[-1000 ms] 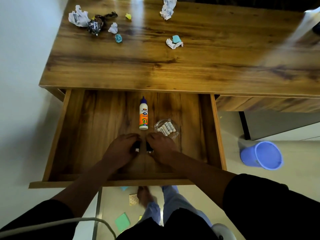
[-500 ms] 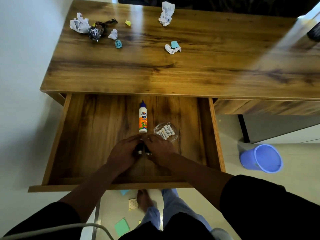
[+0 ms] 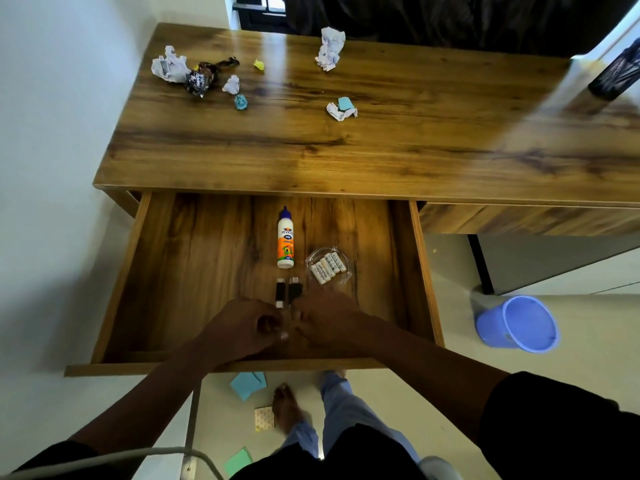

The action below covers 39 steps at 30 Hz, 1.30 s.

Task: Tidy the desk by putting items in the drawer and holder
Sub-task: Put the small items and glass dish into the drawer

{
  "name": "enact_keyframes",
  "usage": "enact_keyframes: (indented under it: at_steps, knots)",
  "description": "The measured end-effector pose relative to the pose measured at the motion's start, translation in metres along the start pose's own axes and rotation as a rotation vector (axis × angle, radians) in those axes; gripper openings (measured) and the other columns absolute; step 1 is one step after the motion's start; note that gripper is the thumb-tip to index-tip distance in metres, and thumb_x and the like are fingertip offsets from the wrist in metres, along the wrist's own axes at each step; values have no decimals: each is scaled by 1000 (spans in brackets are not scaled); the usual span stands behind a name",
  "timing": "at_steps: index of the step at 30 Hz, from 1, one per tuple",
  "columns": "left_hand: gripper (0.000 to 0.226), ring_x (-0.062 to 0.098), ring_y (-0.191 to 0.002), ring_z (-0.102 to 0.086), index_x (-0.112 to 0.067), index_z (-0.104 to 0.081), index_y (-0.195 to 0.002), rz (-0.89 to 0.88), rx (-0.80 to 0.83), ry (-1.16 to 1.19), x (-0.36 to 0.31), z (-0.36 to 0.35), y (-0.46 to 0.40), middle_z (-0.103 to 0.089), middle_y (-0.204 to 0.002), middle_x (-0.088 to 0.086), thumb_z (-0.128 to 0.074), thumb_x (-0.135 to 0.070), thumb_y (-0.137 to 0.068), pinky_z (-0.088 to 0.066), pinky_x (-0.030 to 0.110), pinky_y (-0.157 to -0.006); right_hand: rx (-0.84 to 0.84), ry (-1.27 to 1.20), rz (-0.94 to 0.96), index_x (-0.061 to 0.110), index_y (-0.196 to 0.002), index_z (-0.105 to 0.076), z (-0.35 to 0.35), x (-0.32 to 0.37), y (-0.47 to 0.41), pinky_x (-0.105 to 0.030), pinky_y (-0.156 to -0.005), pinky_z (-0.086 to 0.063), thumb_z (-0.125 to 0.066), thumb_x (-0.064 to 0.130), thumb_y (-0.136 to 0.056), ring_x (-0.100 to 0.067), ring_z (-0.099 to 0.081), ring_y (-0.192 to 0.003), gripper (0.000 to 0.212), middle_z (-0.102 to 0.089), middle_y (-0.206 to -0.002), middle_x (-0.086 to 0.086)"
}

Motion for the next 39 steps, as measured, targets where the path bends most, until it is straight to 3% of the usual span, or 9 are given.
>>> enact_keyframes:
  at_steps: [3,6,8,11,16,21,26,31,39]
  knots:
    - [33,-5,-90,-66,-36,-77,-103,-40,163,82,-4,-4,10,-73,-95,-24,-69,-61,-84,-56,17,-76,123,-88,11,20,-90,-72,0,5,15,-27,-76,-52,-63,41,-96,-7,-61,-79,24,-68,-86,6]
    - [40,-2,-91,-68,-34,-75,-109,-57,269,111,-6,-8,17,-73,-99,-20,-66,-65,-86,-57,21,-78,230,-98,-21,26,-90,-70,-10,4,23,-36,-81,-56,-63,46,-96,-11,-60,-80,21,-60,-83,11]
    - [42,-5,-93,-65,-35,-73,-113,-65,296,106,-10,-7,21,-71,-101,-22,-70,-65,-83,-53,16,-78,233,-101,-52,26,-94,-72,-15,3,27,-41,-83,-58,-63,50,-94,-12,-61,-83,25,-61,-87,12]
    - [48,-13,-96,-61,-36,-70,-118,-71,309,54,-15,-2,23,-67,-103,-27,-76,-62,-78,-46,5,-77,259,-102,-62,24,-101,-74,-10,10,31,-37,-85,-56,-61,53,-96,-11,-64,-90,32,-71,-98,8]
    - [61,-6,-98,-64,-39,-69,-119,-15,344,1,-13,2,23,-70,-108,-24,-82,-65,-65,-53,16,-86,381,-27,-52,26,-116,-73,-4,23,34,-37,-93,-54,-70,49,-91,-14,-63,-101,35,-71,-112,6]
    - [77,1,-106,-61,-31,-62,-131,7,347,-82,-8,4,20,-66,-125,-16,-84,-60,-64,-52,20,-91,392,56,-51,26,-123,-69,-6,30,28,-38,-92,-53,-79,53,-82,-17,-62,-105,51,-69,-119,5]
    - [63,-2,-102,-62,-30,-67,-129,-80,352,-113,-13,7,20,-70,-118,-16,-80,-59,-74,-46,13,-85,376,81,-19,25,-118,-70,-5,33,22,-33,-78,-47,-79,52,-82,-13,-57,-93,46,-70,-112,4]
    - [60,7,-111,-65,-30,-65,-133,-130,376,-157,-15,14,14,-70,-126,-11,-75,-59,-81,-52,25,-96,364,113,-17,25,-121,-70,-1,33,18,-30,-75,-39,-78,51,-83,-11,-53,-94,47,-69,-114,3]
    - [56,9,-115,-61,-37,-62,-134,-121,326,-219,-13,28,0,-68,-128,-15,-69,-62,-84,-48,27,-94,283,92,-74,21,-130,-68,17,25,8,-27,-81,-39,-76,41,-89,-19,-61,-114,46,-69,-126,0]
Point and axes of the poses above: each hand's wrist, its own y-axis away from the middle knuckle, its own z-axis out of the back of the hand, x = y × z, the point moved 4 cm from there along -y, towards the middle knuckle
